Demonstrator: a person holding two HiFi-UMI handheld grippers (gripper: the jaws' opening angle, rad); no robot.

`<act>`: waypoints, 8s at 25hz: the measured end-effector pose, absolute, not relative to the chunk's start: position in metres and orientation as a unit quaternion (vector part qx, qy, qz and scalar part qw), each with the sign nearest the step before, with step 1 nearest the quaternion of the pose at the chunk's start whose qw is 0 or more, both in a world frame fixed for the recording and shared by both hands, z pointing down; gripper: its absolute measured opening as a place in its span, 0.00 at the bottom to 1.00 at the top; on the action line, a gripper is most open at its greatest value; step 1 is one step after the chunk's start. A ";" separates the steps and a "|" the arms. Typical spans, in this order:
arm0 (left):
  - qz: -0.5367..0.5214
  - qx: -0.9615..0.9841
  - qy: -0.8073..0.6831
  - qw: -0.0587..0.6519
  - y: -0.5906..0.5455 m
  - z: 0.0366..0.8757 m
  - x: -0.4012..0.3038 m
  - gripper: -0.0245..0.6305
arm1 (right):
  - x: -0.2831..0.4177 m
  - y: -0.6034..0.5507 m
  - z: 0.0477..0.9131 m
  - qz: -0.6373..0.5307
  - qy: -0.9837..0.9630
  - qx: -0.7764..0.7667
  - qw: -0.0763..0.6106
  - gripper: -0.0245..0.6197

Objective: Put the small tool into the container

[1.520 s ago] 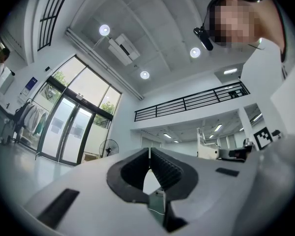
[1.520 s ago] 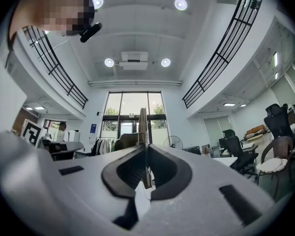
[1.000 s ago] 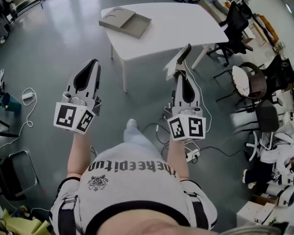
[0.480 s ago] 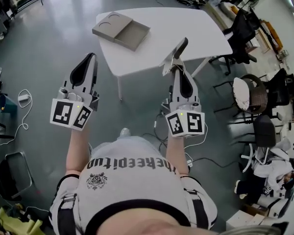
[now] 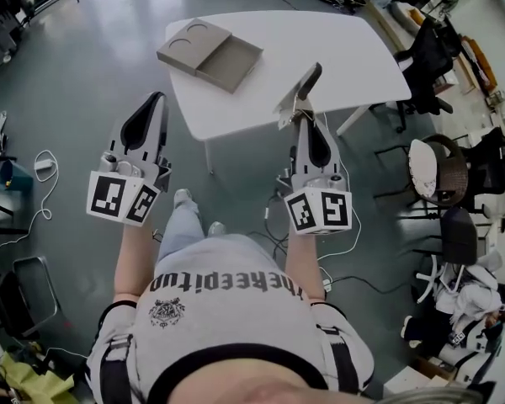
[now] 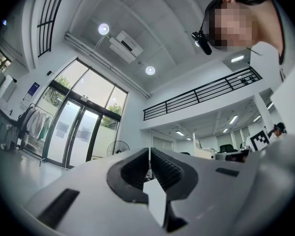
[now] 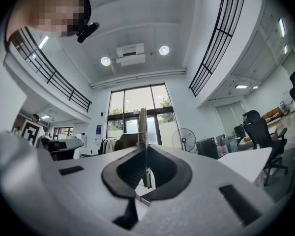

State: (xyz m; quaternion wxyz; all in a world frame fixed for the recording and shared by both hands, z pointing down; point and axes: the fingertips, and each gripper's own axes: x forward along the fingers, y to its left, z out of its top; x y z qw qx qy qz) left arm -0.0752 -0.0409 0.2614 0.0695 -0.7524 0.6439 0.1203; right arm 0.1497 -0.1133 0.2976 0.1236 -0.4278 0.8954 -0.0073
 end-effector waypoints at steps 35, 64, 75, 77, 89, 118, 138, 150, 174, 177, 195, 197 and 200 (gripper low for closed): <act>0.092 -0.824 0.558 0.026 -0.328 0.290 -0.223 0.06 | -0.028 -0.371 0.408 -0.060 0.866 -0.495 -0.033 0.04; 0.085 -0.832 0.548 -0.015 -0.379 0.330 -0.280 0.06 | -0.093 -0.417 0.580 0.269 0.766 -0.319 -0.489 0.04; 0.083 -0.835 0.544 -0.017 -0.389 0.333 -0.280 0.06 | -0.083 -0.422 0.614 0.351 0.698 -0.236 -0.577 0.05; 0.083 -0.834 0.544 -0.018 -0.390 0.333 -0.281 0.06 | -0.084 -0.422 0.619 0.361 0.693 -0.224 -0.583 0.05; 0.079 -0.829 0.554 -0.022 -0.394 0.337 -0.295 0.06 | -0.111 -0.421 0.634 0.386 0.690 -0.177 -0.587 0.05; 0.073 -0.817 0.571 -0.029 -0.388 0.345 -0.313 0.06 | -0.106 -0.435 0.669 0.304 0.716 -0.186 -0.600 0.12; 0.080 -0.825 0.560 -0.013 -0.359 0.328 -0.267 0.06 | -0.092 -0.399 0.618 0.099 0.826 -0.283 -0.478 0.05; 0.087 -0.824 0.559 0.001 -0.319 0.308 -0.224 0.06 | -0.054 -0.367 0.533 -0.031 0.869 -0.396 -0.296 0.05; 0.102 -0.831 0.547 0.025 -0.234 0.274 -0.133 0.06 | 0.048 -0.276 0.405 -0.030 0.875 -0.468 -0.117 0.04; 0.104 -0.831 0.546 0.027 -0.222 0.273 -0.125 0.06 | 0.057 -0.263 0.394 -0.027 0.876 -0.471 -0.100 0.03; 0.107 -0.825 0.554 0.038 -0.165 0.262 -0.084 0.06 | 0.117 -0.197 0.334 -0.011 0.871 -0.491 -0.009 0.03; 0.106 -0.823 0.556 0.038 -0.161 0.262 -0.080 0.06 | 0.123 -0.192 0.330 -0.011 0.870 -0.492 -0.002 0.03; 0.105 -0.822 0.559 0.036 -0.154 0.263 -0.077 0.06 | 0.131 -0.183 0.326 -0.013 0.868 -0.496 0.009 0.03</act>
